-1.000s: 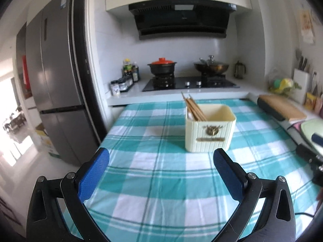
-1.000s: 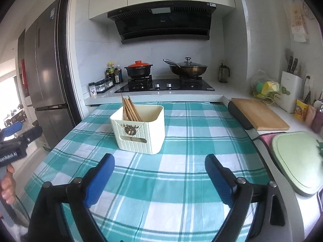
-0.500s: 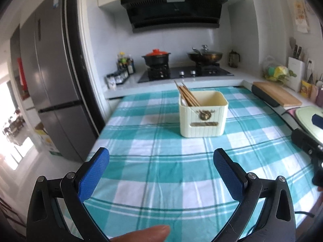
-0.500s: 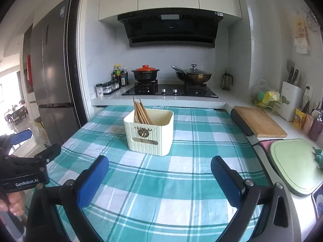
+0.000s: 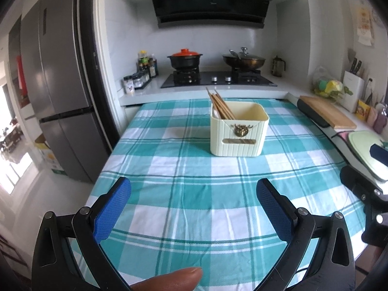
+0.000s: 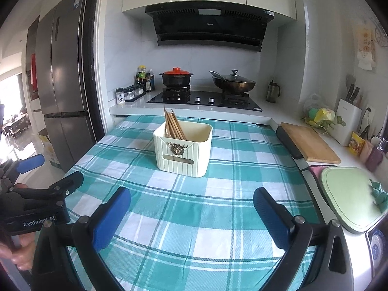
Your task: Organize utensils
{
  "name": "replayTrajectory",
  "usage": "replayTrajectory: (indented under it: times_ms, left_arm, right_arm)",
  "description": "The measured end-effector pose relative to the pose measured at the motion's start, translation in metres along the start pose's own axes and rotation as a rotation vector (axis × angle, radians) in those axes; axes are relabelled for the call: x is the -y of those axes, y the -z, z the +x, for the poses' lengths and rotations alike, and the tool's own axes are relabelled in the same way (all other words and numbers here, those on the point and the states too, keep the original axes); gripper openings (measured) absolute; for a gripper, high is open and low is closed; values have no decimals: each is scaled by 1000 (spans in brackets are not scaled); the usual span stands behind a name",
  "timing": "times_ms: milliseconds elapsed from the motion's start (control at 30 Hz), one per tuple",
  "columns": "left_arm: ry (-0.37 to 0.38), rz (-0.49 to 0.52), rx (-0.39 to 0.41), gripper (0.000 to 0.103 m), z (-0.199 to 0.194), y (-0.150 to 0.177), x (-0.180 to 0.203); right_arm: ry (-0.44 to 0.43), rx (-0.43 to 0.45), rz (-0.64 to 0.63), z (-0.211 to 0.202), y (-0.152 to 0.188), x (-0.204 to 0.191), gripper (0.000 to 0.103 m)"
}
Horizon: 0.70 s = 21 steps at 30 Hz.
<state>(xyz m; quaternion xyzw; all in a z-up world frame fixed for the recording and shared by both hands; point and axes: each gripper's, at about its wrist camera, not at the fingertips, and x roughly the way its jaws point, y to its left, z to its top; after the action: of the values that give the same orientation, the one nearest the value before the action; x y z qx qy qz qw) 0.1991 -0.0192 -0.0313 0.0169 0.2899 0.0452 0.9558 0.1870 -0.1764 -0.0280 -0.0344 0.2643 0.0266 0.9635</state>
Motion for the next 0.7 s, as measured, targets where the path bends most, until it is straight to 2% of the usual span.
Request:
replayTrajectory:
  times_ms: [700]
  left_arm:
    - [1, 5, 1, 103, -4, 0, 1]
  right_arm:
    - [-8, -5, 3, -8, -1, -8, 103]
